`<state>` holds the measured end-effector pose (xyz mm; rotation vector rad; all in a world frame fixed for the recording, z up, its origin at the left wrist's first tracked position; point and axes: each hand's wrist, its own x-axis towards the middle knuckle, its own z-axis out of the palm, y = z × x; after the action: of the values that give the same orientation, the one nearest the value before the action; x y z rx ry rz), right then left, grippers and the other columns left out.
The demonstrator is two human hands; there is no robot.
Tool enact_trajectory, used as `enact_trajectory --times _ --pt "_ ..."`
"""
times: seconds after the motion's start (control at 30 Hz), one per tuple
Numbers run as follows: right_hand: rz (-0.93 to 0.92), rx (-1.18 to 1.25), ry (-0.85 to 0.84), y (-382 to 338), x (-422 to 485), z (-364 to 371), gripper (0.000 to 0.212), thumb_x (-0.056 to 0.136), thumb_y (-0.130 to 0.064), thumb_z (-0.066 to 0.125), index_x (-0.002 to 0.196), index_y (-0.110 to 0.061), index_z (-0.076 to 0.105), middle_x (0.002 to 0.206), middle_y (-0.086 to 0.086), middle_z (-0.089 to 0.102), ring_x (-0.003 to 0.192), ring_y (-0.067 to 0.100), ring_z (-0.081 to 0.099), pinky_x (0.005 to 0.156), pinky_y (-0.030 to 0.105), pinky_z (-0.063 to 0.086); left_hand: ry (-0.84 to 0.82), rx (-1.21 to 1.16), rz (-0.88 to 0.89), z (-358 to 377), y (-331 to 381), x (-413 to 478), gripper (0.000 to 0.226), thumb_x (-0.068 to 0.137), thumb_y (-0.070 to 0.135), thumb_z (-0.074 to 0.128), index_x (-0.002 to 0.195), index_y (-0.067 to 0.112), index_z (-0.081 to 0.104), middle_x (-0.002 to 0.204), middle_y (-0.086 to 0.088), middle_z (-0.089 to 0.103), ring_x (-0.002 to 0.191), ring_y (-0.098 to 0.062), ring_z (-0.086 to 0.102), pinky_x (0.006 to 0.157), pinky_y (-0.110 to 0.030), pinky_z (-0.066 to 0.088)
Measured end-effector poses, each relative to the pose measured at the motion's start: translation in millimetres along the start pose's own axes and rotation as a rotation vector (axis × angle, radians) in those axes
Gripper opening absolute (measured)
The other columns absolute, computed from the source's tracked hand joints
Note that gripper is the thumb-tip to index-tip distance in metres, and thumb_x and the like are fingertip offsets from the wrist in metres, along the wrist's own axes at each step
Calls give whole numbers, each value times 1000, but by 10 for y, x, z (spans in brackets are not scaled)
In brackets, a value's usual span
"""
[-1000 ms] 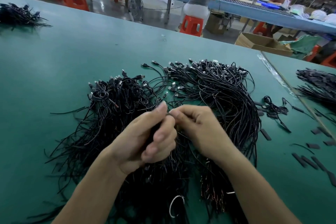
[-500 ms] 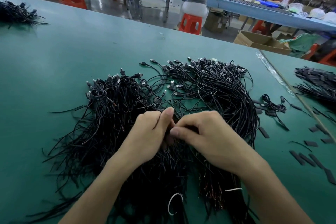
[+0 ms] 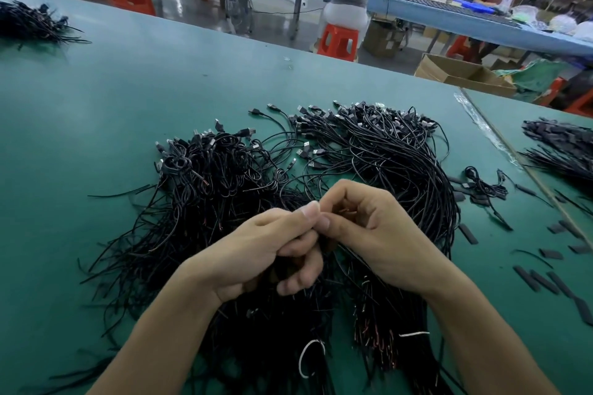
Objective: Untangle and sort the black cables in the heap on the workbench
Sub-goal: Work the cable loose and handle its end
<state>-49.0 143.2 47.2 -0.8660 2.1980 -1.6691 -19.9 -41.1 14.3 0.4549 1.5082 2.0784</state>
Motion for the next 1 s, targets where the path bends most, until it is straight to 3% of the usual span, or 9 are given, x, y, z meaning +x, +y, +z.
enact_trajectory --times 0.17,0.3,0.43,0.5,0.6,0.7,0.77,0.9,1.0 --pt "-17 -174 75 -22 12 -19 9 96 -23 63 88 -23 60 81 -2 70 76 23 67 73 49 55 306 137 108 131 -33 128 60 96 58 44 47 25 37 52 0 55 43 -11 46 43 -17 36" --pt "-71 -328 182 12 0 61 13 94 -22 65 84 -28 58 74 -15 64 64 4 56 61 18 45 510 181 182 134 -98 217 59 97 48 48 43 24 42 51 2 36 57 -12 38 58 -24 41" --pt "-121 -272 210 15 1 167 12 94 -15 64 86 -22 59 78 -18 66 72 4 64 63 13 48 315 -202 47 128 -40 184 30 93 37 53 87 16 73 90 -9 68 86 -18 64 72 -43 59" --pt "-148 -275 235 17 19 181 13 93 -14 65 85 -22 59 76 -16 65 69 7 63 61 15 48 172 -317 -45 142 -21 158 40 97 44 45 101 16 73 100 -11 71 84 -20 69 71 -50 60" --pt "-137 -263 267 9 46 157 15 94 -15 66 84 -24 59 73 -3 65 55 10 59 51 26 49 187 -254 -154 131 -54 188 69 99 62 31 108 5 69 80 -16 69 57 -21 67 38 -25 49" --pt "-96 -334 279 36 84 121 13 92 -18 69 82 -23 63 72 -4 66 58 12 61 57 31 51 310 -145 -169 78 -129 209 66 96 67 34 99 8 60 52 -10 58 29 -12 43 30 -11 27" --pt "-41 -356 306 92 105 116 11 91 -23 71 81 -25 67 70 -8 66 61 7 58 59 26 50 380 -99 -129 36 -177 214 56 95 66 39 98 16 66 46 -2 48 28 -8 32 31 -10 23" --pt "157 -205 413 313 121 145 19 97 -45 54 95 -30 66 74 -9 68 61 -1 55 61 17 48 531 -13 6 -22 -209 242 55 94 63 42 64 24 65 45 6 35 31 -6 26 30 -12 21" --pt "317 -465 240 503 71 247 20 100 -41 52 110 -28 63 93 -11 66 78 0 60 71 17 50 686 -76 99 -32 -180 256 57 93 65 38 54 26 51 46 6 31 33 -6 22 32 -13 17"
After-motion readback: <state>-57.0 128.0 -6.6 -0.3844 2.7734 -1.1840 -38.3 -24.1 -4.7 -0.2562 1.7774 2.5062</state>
